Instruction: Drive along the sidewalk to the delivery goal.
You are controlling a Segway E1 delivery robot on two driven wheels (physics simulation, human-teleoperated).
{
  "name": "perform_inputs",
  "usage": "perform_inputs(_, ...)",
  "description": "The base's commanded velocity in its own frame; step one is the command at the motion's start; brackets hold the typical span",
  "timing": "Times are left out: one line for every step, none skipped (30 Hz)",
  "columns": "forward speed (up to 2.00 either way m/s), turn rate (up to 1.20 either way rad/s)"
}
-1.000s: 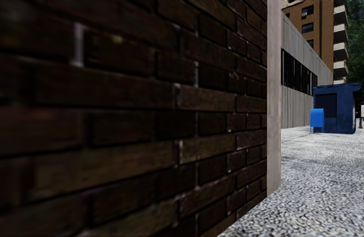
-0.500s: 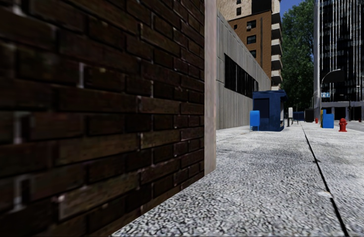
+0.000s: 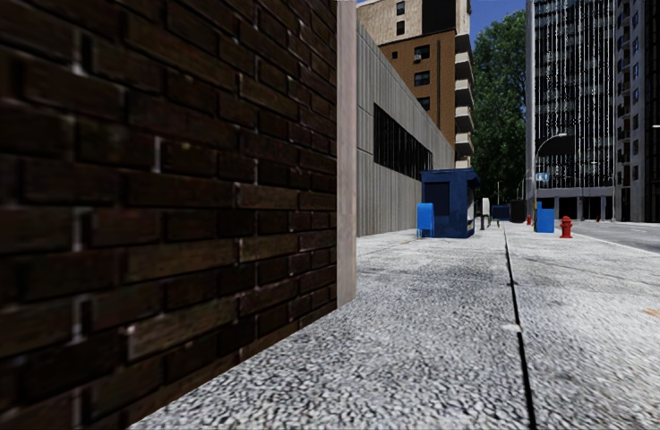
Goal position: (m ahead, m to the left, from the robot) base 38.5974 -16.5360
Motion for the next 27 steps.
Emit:
perform_inputs(0.0,0.0)
perform_inputs(0.0,0.0)
perform_inputs(0.0,0.0)
perform_inputs(0.0,0.0)
perform_inputs(0.0,0.0)
perform_inputs(0.0,0.0)
perform_inputs(0.0,0.0)
perform_inputs(0.0,0.0)
perform_inputs(0.0,0.0)
perform_inputs(0.0,0.0)
perform_inputs(0.75,-0.01)
perform_inputs(2.0,-0.18)
perform_inputs(2.0,-0.18)
perform_inputs(2.0,-0.33)
perform_inputs(2.0,-0.44)
perform_inputs(2.0,-0.51)
perform_inputs(2.0,-0.53)
perform_inputs(2.0,-0.53)
perform_inputs(2.0,-0.53)
perform_inputs(2.0,-0.53)
perform_inputs(2.0,-0.53)
perform_inputs(2.0,-0.53)
perform_inputs(2.0,-0.53)
perform_inputs(2.0,-0.53)
perform_inputs(2.0,-0.53)
perform_inputs(2.0,-0.53)
perform_inputs(2.0,-0.53)
